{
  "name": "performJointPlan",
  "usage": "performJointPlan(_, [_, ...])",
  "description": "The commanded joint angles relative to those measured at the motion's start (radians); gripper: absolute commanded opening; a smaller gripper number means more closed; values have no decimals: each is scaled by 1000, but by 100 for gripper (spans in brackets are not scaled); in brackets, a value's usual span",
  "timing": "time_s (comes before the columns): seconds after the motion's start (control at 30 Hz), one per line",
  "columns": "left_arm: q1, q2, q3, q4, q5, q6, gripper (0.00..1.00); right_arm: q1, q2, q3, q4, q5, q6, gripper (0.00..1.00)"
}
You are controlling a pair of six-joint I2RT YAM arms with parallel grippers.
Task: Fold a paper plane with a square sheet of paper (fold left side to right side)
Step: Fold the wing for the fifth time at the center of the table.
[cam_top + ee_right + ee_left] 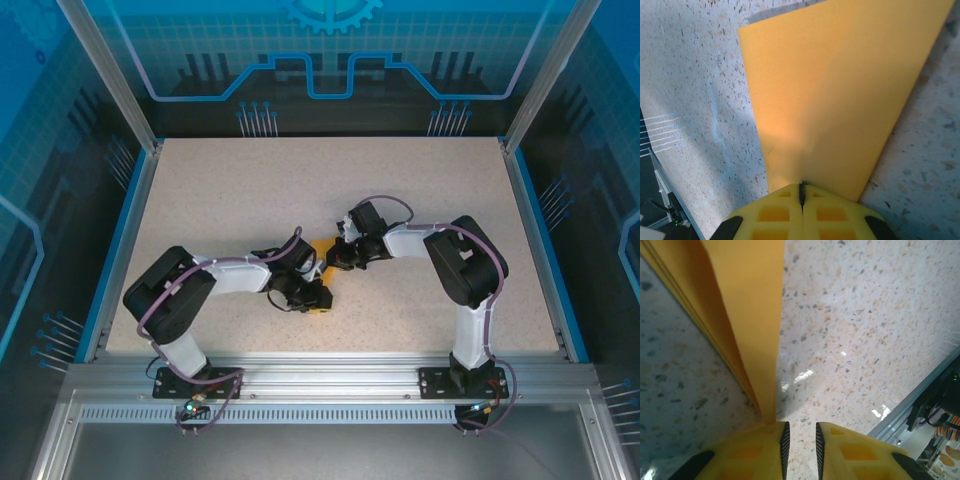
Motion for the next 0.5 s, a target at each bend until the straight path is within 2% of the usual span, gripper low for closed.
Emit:
performJointPlan(0.0, [3,-75,49,-73,11,8,27,4,53,-11,-64,90,-20,0])
performJointPlan(0.1, [40,-147,44,-85,10,13,29,5,32,-6,-36,73,-25,0])
performJointPlan(0.33, [215,-357,-7,-121,-27,47,37,3,-54,40,-27,66,-69,0])
performJointPlan(0.47, [274,-426,-11,-127,-51,65,41,3,-108,56,-51,83,-87,0])
